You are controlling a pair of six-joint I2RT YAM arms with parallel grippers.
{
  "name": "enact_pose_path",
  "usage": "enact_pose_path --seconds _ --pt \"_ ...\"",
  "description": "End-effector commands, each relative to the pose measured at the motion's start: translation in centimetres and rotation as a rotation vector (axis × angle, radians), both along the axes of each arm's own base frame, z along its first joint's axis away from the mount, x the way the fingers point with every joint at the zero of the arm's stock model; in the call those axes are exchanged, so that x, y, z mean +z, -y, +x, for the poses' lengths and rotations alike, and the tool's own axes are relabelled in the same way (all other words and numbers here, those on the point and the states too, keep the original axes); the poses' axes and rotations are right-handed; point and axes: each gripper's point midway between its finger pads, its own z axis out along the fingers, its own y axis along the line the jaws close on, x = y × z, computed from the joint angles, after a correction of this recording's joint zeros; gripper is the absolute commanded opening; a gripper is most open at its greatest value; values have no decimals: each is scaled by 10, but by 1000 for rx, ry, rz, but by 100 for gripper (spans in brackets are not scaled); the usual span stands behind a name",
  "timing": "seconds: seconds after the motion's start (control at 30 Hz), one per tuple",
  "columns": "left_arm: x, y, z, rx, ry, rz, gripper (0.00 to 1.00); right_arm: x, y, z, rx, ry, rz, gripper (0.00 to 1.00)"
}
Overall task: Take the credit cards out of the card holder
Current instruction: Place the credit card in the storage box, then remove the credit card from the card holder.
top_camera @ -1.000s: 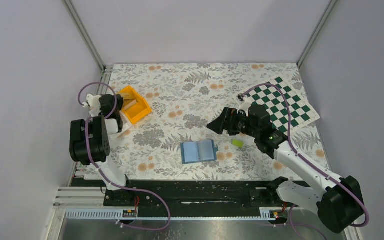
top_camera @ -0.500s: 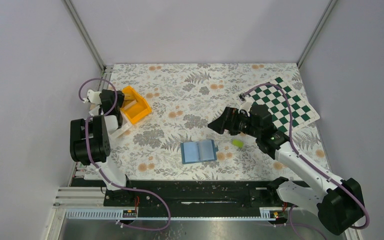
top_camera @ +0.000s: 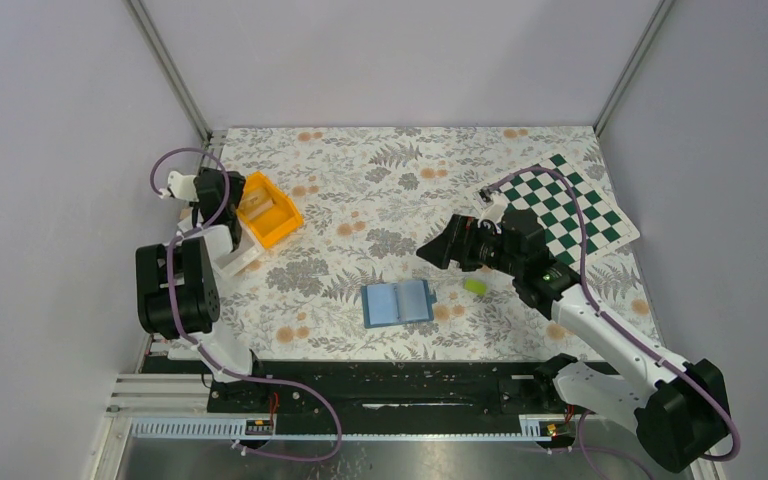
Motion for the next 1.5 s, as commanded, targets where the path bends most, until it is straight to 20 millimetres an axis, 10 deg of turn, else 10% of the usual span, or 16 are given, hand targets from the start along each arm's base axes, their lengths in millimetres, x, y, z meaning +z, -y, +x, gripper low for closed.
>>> enact_pose_path --seconds 0.0,0.43,0.67,0.87,1.07,1.47 --pt "47 -6 5 20 77 49 52 16 3 4 -16 36 11 100" --pt "114 77 -39 -383 17 20 53 -33 6 12 -30 -137 -62 93" --pt "105 209 -108 -848 -50 3 50 -46 -1 -10 6 -219 13 73" --pt "84 308 -183 -1193 -67 -40 49 -57 -14 -32 42 -212 -53 76" --pt "54 339 -237 -1358 -84 -94 48 -75 -22 -48 30 -233 -81 77" --pt "-23 354 -279 -1447 -164 -232 45 -111 -17 -45 -18 -277 -167 78"
